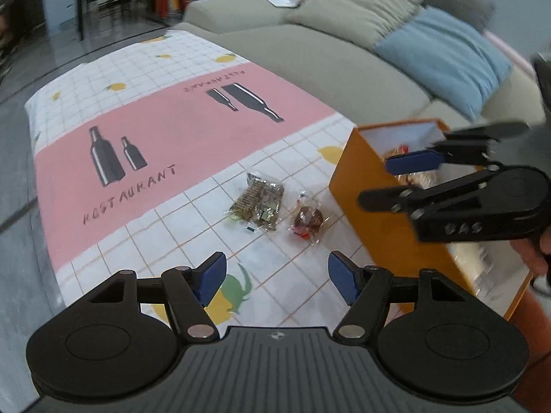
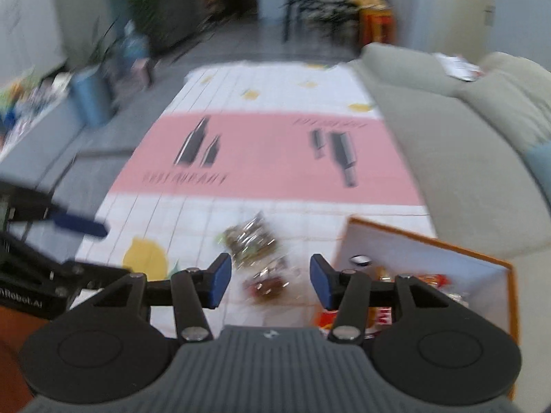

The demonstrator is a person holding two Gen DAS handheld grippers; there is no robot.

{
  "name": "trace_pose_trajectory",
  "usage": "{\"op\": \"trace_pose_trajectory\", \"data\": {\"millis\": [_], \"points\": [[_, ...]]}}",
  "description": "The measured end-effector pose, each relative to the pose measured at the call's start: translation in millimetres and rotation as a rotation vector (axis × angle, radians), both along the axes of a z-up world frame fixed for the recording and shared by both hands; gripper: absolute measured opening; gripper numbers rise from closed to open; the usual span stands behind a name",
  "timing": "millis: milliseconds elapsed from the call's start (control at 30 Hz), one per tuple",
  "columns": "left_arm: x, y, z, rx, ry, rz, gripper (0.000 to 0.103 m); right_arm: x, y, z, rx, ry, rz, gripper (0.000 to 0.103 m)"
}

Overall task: Organize snacks
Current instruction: 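Move both tools over the two clear packets on the tablecloth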

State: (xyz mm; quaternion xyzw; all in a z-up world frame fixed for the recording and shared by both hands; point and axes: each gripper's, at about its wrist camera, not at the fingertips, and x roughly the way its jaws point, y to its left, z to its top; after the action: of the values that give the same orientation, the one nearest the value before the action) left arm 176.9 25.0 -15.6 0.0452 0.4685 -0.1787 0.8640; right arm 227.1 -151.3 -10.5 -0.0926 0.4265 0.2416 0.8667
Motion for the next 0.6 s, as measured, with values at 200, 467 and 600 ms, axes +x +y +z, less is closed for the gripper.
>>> {"op": "trace_pose_trajectory", "data": {"millis": [200,467,600], "points": [[21,3,-17,0.068,0.002,-0.070,0.080,32,35,-31,-0.126,0.131,0.109,0.052],[55,13,-37,0.043,0.025,-0.100,0.080,71,58,-71,-0.261,0.272,0.135,0.052],[68,12,-47,0.047,0.029,-0.139,0.080,81,65,-86,-0.299,0.332,0.148,0.050]]}}
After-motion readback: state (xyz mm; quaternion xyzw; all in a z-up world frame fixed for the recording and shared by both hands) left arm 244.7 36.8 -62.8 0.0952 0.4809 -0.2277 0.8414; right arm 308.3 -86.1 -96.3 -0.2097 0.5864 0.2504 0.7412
